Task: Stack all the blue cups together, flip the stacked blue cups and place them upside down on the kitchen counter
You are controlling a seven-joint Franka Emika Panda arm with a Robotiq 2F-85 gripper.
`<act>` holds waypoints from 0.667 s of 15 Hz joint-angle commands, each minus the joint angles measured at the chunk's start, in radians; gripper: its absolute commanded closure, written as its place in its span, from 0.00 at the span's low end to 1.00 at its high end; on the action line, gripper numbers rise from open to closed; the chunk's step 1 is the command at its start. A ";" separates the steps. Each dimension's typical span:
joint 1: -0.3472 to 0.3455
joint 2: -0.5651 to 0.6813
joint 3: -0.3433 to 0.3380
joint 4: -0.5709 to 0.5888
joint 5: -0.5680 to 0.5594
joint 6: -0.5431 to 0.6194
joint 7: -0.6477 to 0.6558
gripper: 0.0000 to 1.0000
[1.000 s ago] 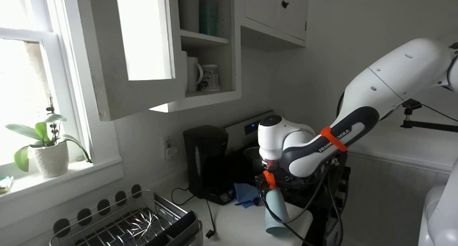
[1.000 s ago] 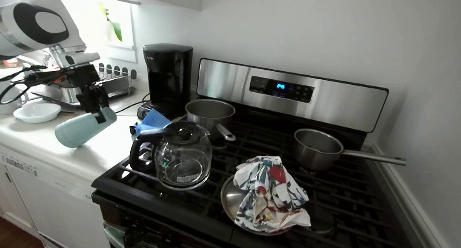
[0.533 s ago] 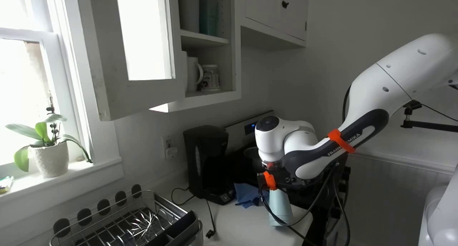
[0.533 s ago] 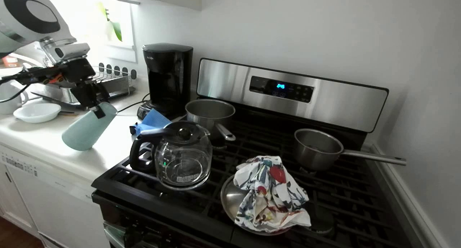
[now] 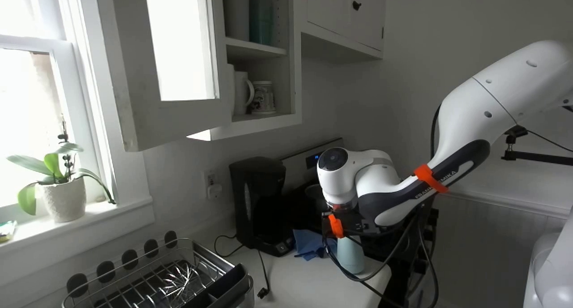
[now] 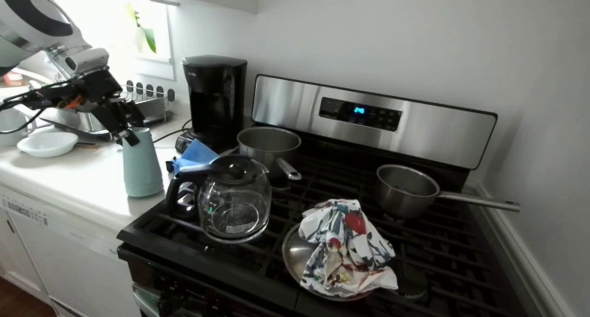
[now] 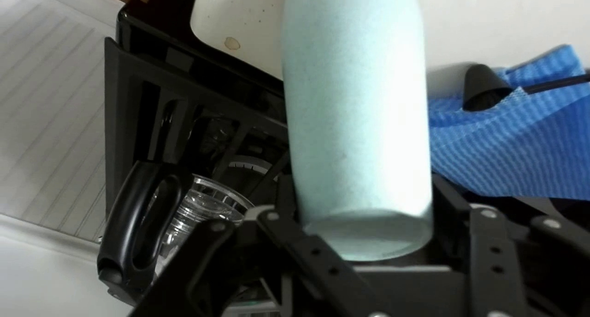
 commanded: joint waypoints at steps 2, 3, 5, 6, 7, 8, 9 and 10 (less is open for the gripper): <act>0.009 -0.004 0.010 0.011 -0.055 -0.038 0.063 0.55; 0.011 -0.003 0.007 0.011 -0.052 -0.038 0.063 0.55; 0.012 0.000 0.004 0.010 -0.045 -0.033 0.066 0.55; 0.013 0.000 0.002 0.010 -0.038 -0.030 0.066 0.55; 0.014 0.000 0.001 0.010 -0.035 -0.030 0.065 0.55; 0.014 0.001 0.001 0.010 -0.033 -0.029 0.065 0.55; 0.016 0.003 -0.001 0.010 -0.025 -0.026 0.059 0.55; 0.016 0.005 -0.001 0.009 -0.025 -0.025 0.059 0.55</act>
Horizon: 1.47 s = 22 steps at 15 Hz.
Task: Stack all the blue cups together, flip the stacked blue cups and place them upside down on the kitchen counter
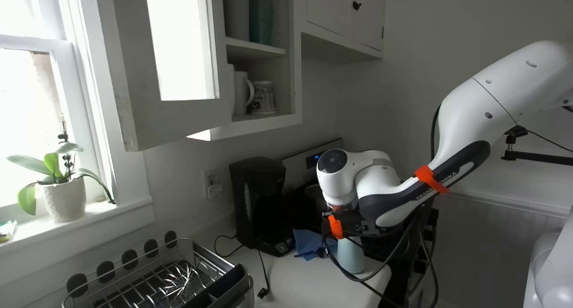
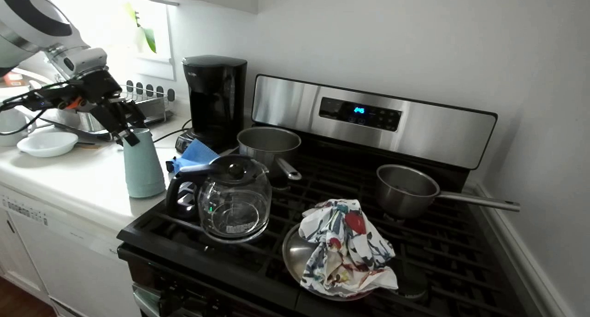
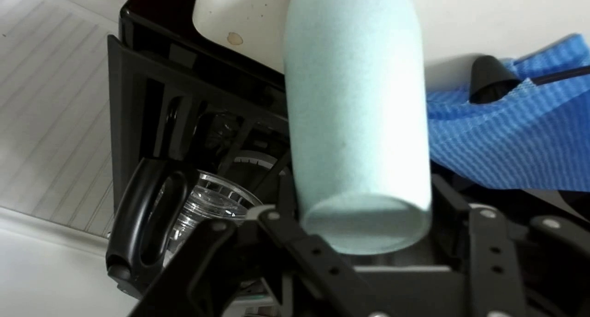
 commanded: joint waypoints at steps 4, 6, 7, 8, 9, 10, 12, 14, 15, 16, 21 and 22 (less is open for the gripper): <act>0.013 0.002 -0.010 0.008 0.009 0.000 0.016 0.00; 0.014 -0.015 -0.019 0.006 0.029 0.004 -0.002 0.00; 0.013 -0.028 -0.025 0.006 0.040 0.004 -0.014 0.00; 0.015 -0.041 -0.034 0.005 0.059 0.009 -0.037 0.00; 0.017 -0.064 -0.046 0.003 0.081 0.018 -0.073 0.00; 0.021 -0.088 -0.062 0.000 0.118 0.034 -0.127 0.00; 0.022 -0.129 -0.082 0.005 0.186 0.040 -0.232 0.00; 0.031 -0.179 -0.113 0.008 0.299 0.058 -0.390 0.00; 0.063 -0.197 -0.152 0.014 0.344 0.041 -0.466 0.00; 0.033 -0.222 -0.135 0.026 0.410 0.020 -0.542 0.00; 0.011 -0.283 -0.149 0.099 0.609 -0.123 -0.781 0.00; 0.006 -0.287 -0.150 0.117 0.636 -0.165 -0.812 0.00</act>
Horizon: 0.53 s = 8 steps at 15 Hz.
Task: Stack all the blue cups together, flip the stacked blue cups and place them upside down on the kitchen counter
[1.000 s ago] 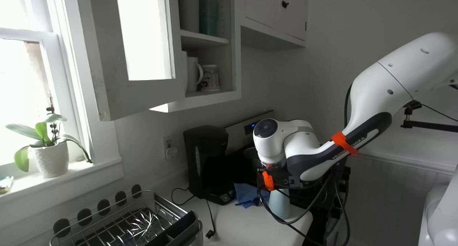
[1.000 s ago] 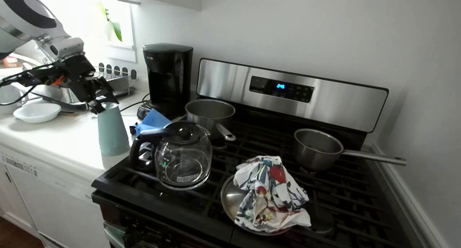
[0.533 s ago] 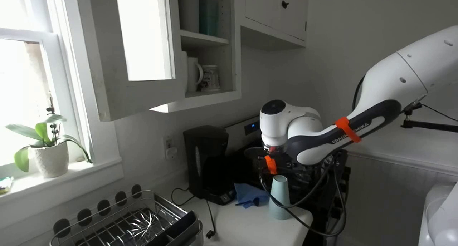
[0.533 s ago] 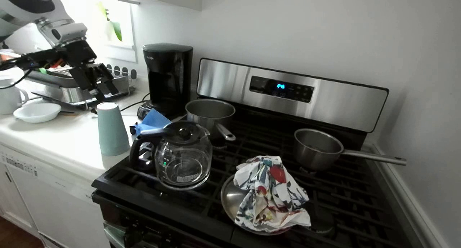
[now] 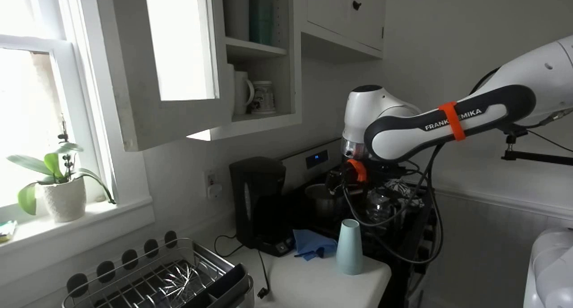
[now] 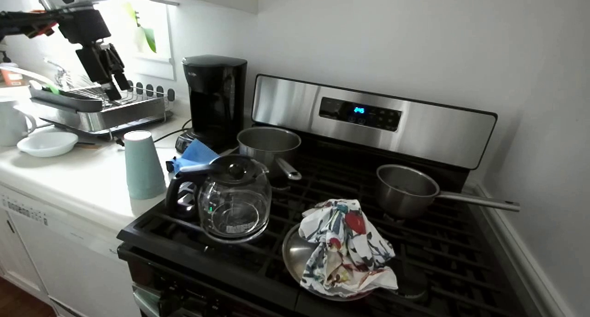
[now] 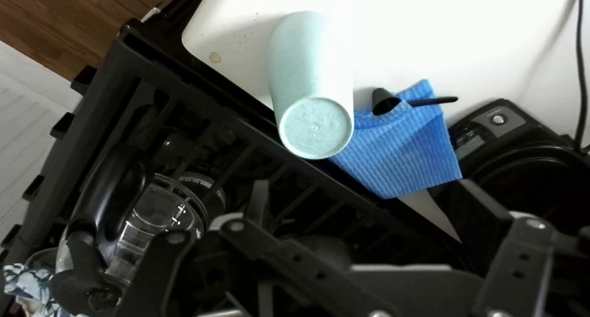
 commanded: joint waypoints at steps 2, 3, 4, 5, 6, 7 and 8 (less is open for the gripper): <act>-0.037 -0.032 0.011 0.084 0.120 -0.213 -0.127 0.00; -0.048 -0.035 0.015 0.098 0.122 -0.252 -0.128 0.00; -0.058 -0.037 0.021 0.113 0.117 -0.303 -0.128 0.00; -0.061 -0.038 0.021 0.125 0.120 -0.334 -0.134 0.00; -0.068 -0.032 0.032 0.095 0.098 -0.267 -0.116 0.00; -0.071 -0.032 0.032 0.106 0.099 -0.294 -0.120 0.00; -0.072 -0.032 0.032 0.111 0.099 -0.304 -0.121 0.00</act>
